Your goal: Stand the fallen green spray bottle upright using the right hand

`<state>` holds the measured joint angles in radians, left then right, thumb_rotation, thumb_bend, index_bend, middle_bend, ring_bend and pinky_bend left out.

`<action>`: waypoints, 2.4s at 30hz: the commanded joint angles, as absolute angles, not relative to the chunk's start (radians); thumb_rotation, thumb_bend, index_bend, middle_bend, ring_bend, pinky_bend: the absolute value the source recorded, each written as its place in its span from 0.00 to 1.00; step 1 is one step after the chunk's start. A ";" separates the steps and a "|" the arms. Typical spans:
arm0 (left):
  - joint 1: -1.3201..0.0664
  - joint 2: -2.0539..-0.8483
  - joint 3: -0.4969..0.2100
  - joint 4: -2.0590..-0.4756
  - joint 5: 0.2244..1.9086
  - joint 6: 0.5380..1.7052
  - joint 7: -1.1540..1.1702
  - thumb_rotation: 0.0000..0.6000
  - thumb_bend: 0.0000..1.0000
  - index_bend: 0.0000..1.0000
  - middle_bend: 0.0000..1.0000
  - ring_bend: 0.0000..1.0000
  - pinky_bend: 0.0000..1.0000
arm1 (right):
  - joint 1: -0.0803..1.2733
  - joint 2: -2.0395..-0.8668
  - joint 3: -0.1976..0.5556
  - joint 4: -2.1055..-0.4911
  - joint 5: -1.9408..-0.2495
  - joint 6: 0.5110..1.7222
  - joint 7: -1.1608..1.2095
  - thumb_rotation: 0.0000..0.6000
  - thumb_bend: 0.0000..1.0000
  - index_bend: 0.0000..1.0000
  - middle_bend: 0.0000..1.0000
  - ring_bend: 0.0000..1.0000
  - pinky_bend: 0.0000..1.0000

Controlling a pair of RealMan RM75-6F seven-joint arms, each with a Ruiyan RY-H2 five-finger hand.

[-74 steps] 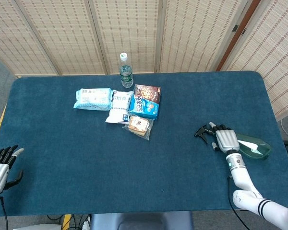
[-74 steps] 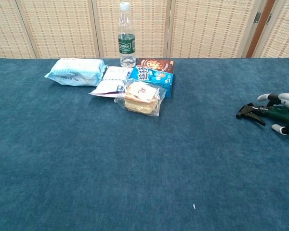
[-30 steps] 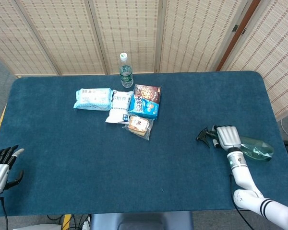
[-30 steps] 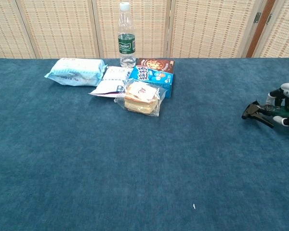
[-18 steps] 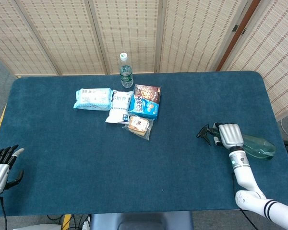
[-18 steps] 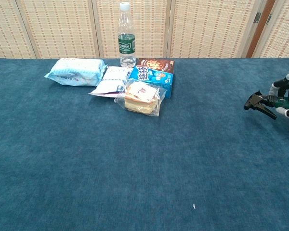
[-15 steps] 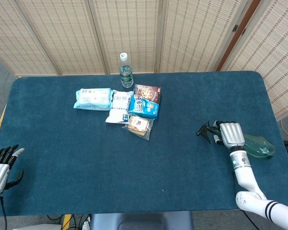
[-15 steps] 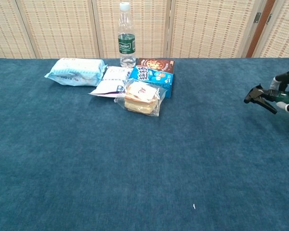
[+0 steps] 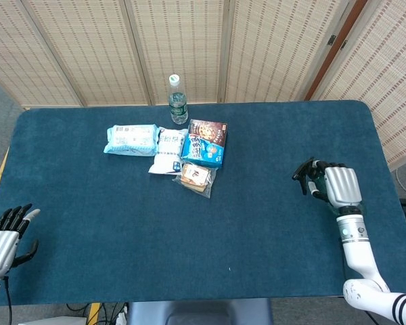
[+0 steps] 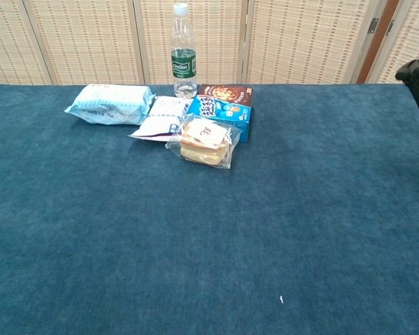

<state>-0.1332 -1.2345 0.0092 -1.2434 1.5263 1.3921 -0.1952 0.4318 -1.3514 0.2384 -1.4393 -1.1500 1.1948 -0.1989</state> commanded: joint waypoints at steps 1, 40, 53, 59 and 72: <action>-0.132 -1.233 0.010 -1.248 1.527 1.395 -0.192 1.00 0.45 0.12 0.07 0.00 0.00 | 0.422 -1.341 0.240 -1.460 -1.169 1.213 -0.182 1.00 0.30 0.44 0.58 0.46 0.42; -0.128 -1.198 0.009 -1.330 1.516 1.393 -0.109 1.00 0.45 0.12 0.07 0.00 0.00 | 0.370 -1.282 0.303 -1.584 -1.276 1.378 0.044 1.00 0.30 0.46 0.60 0.47 0.43; -0.129 -1.191 0.011 -1.359 1.521 1.395 -0.075 1.00 0.45 0.12 0.07 0.00 0.00 | 0.340 -1.335 0.293 -1.540 -1.338 1.441 0.208 1.00 0.29 0.47 0.61 0.48 0.44; -0.128 -1.187 0.014 -1.369 1.523 1.396 -0.059 1.00 0.45 0.12 0.07 0.00 0.00 | 0.333 -1.380 0.295 -1.483 -1.346 1.453 0.318 1.00 0.29 0.47 0.61 0.49 0.44; -0.122 -1.179 0.018 -1.390 1.518 1.395 -0.035 1.00 0.45 0.12 0.07 0.00 0.00 | 0.306 -1.469 0.286 -1.361 -1.385 1.507 0.527 1.00 0.28 0.47 0.61 0.49 0.44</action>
